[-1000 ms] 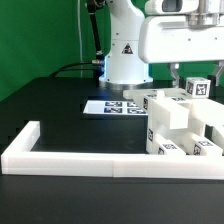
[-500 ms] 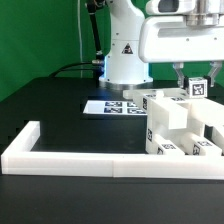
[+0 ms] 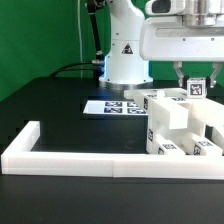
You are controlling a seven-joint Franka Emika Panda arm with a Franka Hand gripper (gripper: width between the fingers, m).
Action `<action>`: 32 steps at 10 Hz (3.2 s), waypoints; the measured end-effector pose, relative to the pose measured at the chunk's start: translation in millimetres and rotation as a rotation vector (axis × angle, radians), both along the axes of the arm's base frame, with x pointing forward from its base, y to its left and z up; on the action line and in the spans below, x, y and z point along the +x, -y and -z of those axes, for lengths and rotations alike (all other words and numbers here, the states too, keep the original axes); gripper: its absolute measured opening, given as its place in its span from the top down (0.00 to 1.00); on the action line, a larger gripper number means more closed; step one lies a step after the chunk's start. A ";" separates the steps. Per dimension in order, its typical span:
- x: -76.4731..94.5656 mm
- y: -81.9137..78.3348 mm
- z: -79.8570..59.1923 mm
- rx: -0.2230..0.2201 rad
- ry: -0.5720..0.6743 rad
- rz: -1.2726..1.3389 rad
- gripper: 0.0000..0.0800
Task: Assemble chair
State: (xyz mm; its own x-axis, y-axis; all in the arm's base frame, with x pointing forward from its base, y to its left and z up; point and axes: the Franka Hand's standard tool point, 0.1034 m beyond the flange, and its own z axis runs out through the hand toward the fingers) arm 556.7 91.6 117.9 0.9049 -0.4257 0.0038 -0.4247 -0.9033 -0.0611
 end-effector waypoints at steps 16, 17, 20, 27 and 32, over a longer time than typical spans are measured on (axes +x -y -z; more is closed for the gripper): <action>-2.0 -14.1 0.2 0.070 -0.071 0.912 0.64; -2.2 -15.1 0.2 0.072 -0.076 0.961 0.64; -3.0 -19.5 0.4 0.085 -0.095 1.125 0.64; -1.8 -28.5 -4.8 0.075 -0.048 0.602 0.20; -2.9 -29.4 -2.6 0.057 -0.014 0.146 0.19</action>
Offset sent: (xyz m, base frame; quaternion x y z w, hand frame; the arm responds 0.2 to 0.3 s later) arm 0.0000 0.0000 0.0000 0.0000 0.0000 0.1938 0.9810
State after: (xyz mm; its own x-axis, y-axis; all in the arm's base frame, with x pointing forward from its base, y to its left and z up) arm 553.8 121.0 120.5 0.8331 -0.5519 -0.0361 -0.5524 -0.8271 -0.1041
